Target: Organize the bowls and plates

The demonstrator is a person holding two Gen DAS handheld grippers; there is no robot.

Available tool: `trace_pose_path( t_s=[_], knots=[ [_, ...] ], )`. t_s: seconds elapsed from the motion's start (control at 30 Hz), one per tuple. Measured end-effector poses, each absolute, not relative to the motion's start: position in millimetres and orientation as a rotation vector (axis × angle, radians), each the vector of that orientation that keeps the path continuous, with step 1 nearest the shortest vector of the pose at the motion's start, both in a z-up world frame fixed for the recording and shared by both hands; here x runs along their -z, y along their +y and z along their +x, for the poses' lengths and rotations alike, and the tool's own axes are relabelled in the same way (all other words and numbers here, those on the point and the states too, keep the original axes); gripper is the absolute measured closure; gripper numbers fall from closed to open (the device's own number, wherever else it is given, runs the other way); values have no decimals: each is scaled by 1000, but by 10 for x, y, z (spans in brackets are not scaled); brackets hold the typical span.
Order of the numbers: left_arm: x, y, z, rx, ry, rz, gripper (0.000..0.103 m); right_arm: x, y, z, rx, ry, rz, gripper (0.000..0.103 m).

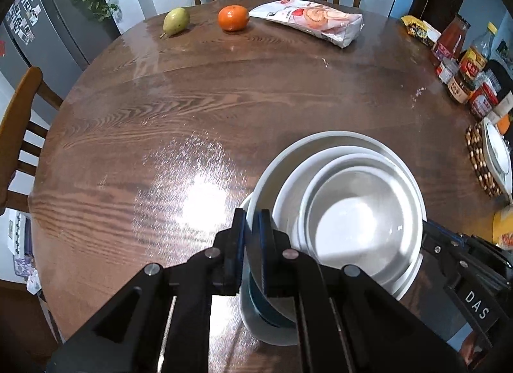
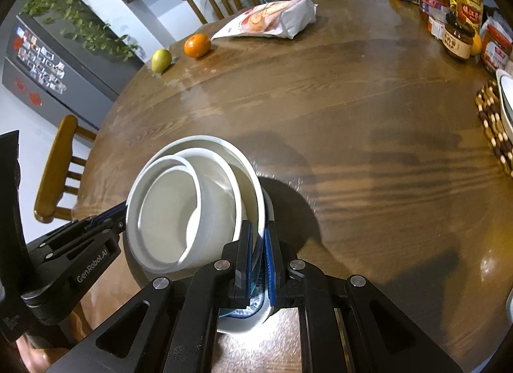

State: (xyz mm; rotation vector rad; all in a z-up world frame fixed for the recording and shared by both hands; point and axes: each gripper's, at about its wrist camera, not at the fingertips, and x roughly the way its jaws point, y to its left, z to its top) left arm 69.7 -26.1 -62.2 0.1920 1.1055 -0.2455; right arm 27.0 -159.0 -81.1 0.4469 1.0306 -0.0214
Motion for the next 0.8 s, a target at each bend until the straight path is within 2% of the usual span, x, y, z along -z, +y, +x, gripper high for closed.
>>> trace_pose_path(
  t_s=[0.07, 0.17, 0.23, 0.3, 0.33, 0.43, 0.5, 0.57, 0.63, 0.67, 0.77, 0.8],
  knots=[
    [625, -261, 741, 255, 1101, 173, 99, 796, -1602, 312, 30, 1024, 432, 92],
    [622, -228, 765, 252, 1098, 156, 81, 772, -1638, 325, 61, 1009, 403, 92],
    [628, -165, 740, 227, 1092, 170, 41, 767, -1659, 271, 87, 1010, 397, 92],
    [626, -85, 705, 220, 1078, 162, 25, 756, -1665, 204, 120, 1009, 370, 88],
    [605, -26, 674, 222, 1066, 148, 23, 740, -1667, 166, 118, 1001, 361, 86],
    [544, 108, 599, 226, 1056, 118, 20, 656, -1664, 35, 132, 966, 324, 71],
    [478, 175, 545, 231, 1046, 97, 18, 568, -1653, -44, 126, 935, 305, 52],
    [397, 224, 473, 234, 1028, 84, 12, 475, -1641, -129, 117, 905, 293, 46],
    [325, 244, 420, 240, 1009, 70, 1, 399, -1597, -198, 112, 889, 271, 45],
    [277, 257, 384, 247, 996, 60, 2, 361, -1572, -236, 102, 885, 262, 43],
    [150, 288, 251, 283, 973, 35, 1, 288, -1481, -312, 71, 883, 224, 28],
    [130, 293, 224, 295, 972, 26, 1, 271, -1453, -350, 64, 883, 213, 28]
  ],
)
